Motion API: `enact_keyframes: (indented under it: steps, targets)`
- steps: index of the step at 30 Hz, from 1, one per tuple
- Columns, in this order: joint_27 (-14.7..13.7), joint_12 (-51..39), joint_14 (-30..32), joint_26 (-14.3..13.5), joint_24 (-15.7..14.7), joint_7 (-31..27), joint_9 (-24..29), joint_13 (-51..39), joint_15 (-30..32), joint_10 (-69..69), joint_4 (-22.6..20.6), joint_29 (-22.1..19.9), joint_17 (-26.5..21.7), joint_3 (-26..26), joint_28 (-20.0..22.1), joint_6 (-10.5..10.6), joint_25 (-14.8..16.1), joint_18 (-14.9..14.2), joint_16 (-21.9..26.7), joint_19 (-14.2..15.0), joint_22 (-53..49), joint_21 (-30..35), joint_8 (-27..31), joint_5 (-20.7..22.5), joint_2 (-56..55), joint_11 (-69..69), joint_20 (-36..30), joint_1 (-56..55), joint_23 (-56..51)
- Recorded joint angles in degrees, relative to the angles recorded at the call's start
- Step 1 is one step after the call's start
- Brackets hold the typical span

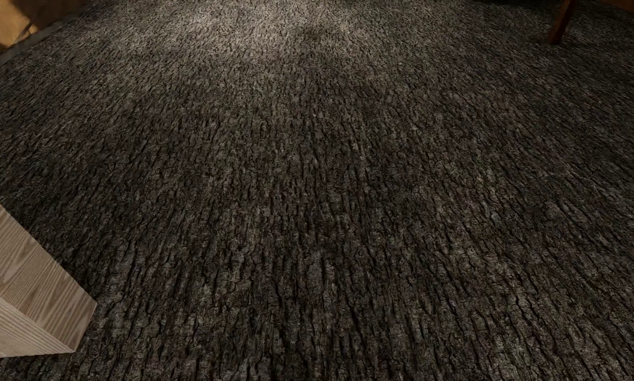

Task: Walk to the shelves

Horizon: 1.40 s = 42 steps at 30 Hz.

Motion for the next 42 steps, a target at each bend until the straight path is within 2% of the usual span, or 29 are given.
enact_keyframes:
  steps: [2,3,4,5,6,8,10,11,14,15,17,19,21,22,23,26,28,33,37,42]
  targets:
    - [0.0,1.44,-16.82,0.0,0.0,0.0,1.03,-3.47,-7.12,7.0,-2.14,0.0,-0.37,6.56,0.0,-0.95,0.0,0.0,-0.26,0.0,7.23,-0.6,0.0,2.59,10.58,-3.04,-6.15,-9.34,-2.62]
    - [0.0,2.89,-21.23,0.0,0.0,0.0,1.02,-4.94,-11.23,4.45,-3.27,0.0,-0.81,10.33,0.0,-1.78,0.0,0.0,-0.27,0.0,9.8,-1.82,0.0,2.84,15.08,-4.23,-7.47,-13.7,-5.47]
    - [0.0,4.69,-23.09,0.0,0.0,0.0,0.99,-5.96,-15.13,-2.08,-3.99,0.0,-1.44,13.8,0.0,-2.44,0.0,0.0,-0.33,0.0,11.67,-3.9,0.0,2.75,19.43,-5.38,-8.07,-17.11,-9.36]
    - [0.0,6.69,-23.32,0.0,0.0,0.0,0.91,-6.56,-18.9,-10.39,-4.51,0.0,-2.33,16.86,0.0,-3.24,0.0,0.0,-0.18,0.0,13.02,-6.36,0.0,2.2,23.69,-6.58,-9.58,-19.93,-14.34]
    - [0.0,8.71,-20.64,0.0,0.0,0.0,0.34,-7.26,-21.52,-20.21,-4.15,0.0,-2.9,18.88,0.0,-3.5,0.0,0.0,-0.34,0.0,13.56,-9.09,0.0,1.85,25.74,-6.13,-9.07,-22.0,-18.87]
    - [0.0,12.61,-16.49,0.0,0.0,0.0,-0.96,-8.55,-26.6,-37.44,-2.5,0.0,-3.46,21.52,0.0,-3.04,0.0,0.0,-0.94,0.0,13.58,-14.94,0.0,1.35,28.98,-4.54,-8.32,-25.71,-26.35]
    - [0.0,16.24,-16.92,0.0,0.0,0.0,-2.23,-9.9,-31.04,-43.97,0.41,0.0,-3.96,23.49,0.0,-2.43,0.0,0.0,-1.69,0.0,12.46,-17.99,0.0,-1.52,32.31,-2.59,-8.58,-27.38,-30.42]
    - [0.0,18.04,-19.19,0.0,0.0,0.0,-2.18,-10.26,-33.12,-43.97,1.51,0.0,-3.99,24.37,0.0,-2.14,0.0,0.0,-1.85,0.0,11.72,-19.04,0.0,-3.45,35.03,-1.49,-9.88,-27.36,-31.5]
    - [0.0,17.92,-5.21,0.0,0.0,0.0,-3.63,-7.32,-30.33,-31.46,1.37,0.0,-2.32,26.77,0.0,-2.33,0.0,0.0,-2.11,0.0,13.14,-20.67,0.0,-10.9,38.02,3.19,-13.57,-30.19,-28.09]
    - [0.0,16.32,-4.12,0.0,0.0,0.0,-3.3,-7.05,-27.4,-26.71,0.97,0.0,-1.01,26.32,0.0,-2.97,0.0,0.0,-2.21,0.0,15.0,-20.67,0.0,-12.88,37.66,6.28,-13.94,-30.49,-23.75]
    - [0.0,12.32,-9.19,0.0,0.0,0.0,-1.96,-8.53,-17.5,-22.94,-0.27,0.0,-0.06,25.6,0.0,-3.08,0.0,0.0,-1.75,0.0,15.66,-15.32,0.0,-14.43,34.43,12.35,-12.89,-29.03,-12.7]
    - [0.0,9.34,-13.4,0.0,0.0,0.0,-0.62,-8.84,-6.6,-23.67,-0.23,0.0,-0.56,24.24,0.0,-3.23,0.0,0.0,-0.35,0.0,11.12,-9.75,0.0,-15.39,29.84,12.86,-11.32,-24.58,-5.89]
    - [0.0,7.49,-15.64,0.0,0.0,0.0,0.02,-6.45,2.73,-25.39,-0.09,0.0,-1.45,21.17,0.0,-2.96,0.0,0.0,1.82,0.0,5.33,-9.23,0.0,-14.99,26.39,10.05,-7.89,-21.47,-3.49]
    - [0.0,6.87,-16.71,0.0,0.0,0.0,-0.06,-4.87,9.47,-26.08,-0.42,0.0,-2.23,20.59,0.0,-3.23,0.0,0.0,2.84,0.0,2.99,-10.04,0.0,-15.3,24.4,9.81,-5.0,-20.11,-3.68]
    - [0.0,6.57,-17.78,0.0,0.0,0.0,-0.27,-3.71,12.96,-26.66,-0.82,0.0,-3.04,20.46,0.0,-3.7,0.0,0.0,3.65,0.0,1.59,-10.71,0.0,-15.88,23.05,9.24,-1.56,-18.57,-4.07]
    - [0.0,6.29,-20.05,0.0,0.0,0.0,-0.59,-1.99,13.25,-26.94,-1.22,0.0,-5.15,18.84,0.0,-4.92,0.0,0.0,4.73,0.0,1.31,-11.57,0.0,-16.97,23.29,4.75,10.35,-15.29,-6.08]
    - [0.0,5.41,-21.61,0.0,0.0,0.0,-0.83,-2.31,13.05,-26.62,-1.12,0.0,-5.65,18.48,0.0,-5.59,0.0,0.0,5.58,0.0,3.01,-12.84,0.0,-17.69,22.19,2.51,14.38,-14.09,-5.95]
    - [0.0,4.5,-24.67,0.0,0.0,0.0,-0.18,-4.36,4.43,-25.67,0.25,0.0,-6.28,15.05,0.0,-5.18,0.0,0.0,7.69,0.0,5.38,-15.97,0.0,-17.07,19.49,-1.09,11.49,-12.93,-8.19]
    - [0.0,4.94,-23.44,0.0,0.0,0.0,0.49,-4.71,-2.09,-26.3,1.4,0.0,-5.83,13.54,0.0,-5.28,0.0,0.0,7.01,0.0,2.66,-16.69,0.0,-16.5,15.77,-3.04,9.8,-12.43,-10.31]
    - [0.0,1.79,-24.05,0.0,0.0,0.0,2.44,-4.64,-3.6,-29.16,1.76,0.0,-4.49,10.33,0.0,-5.08,0.0,0.0,6.33,0.0,0.44,-14.94,0.0,-14.69,9.45,-3.18,5.02,-11.46,-9.0]
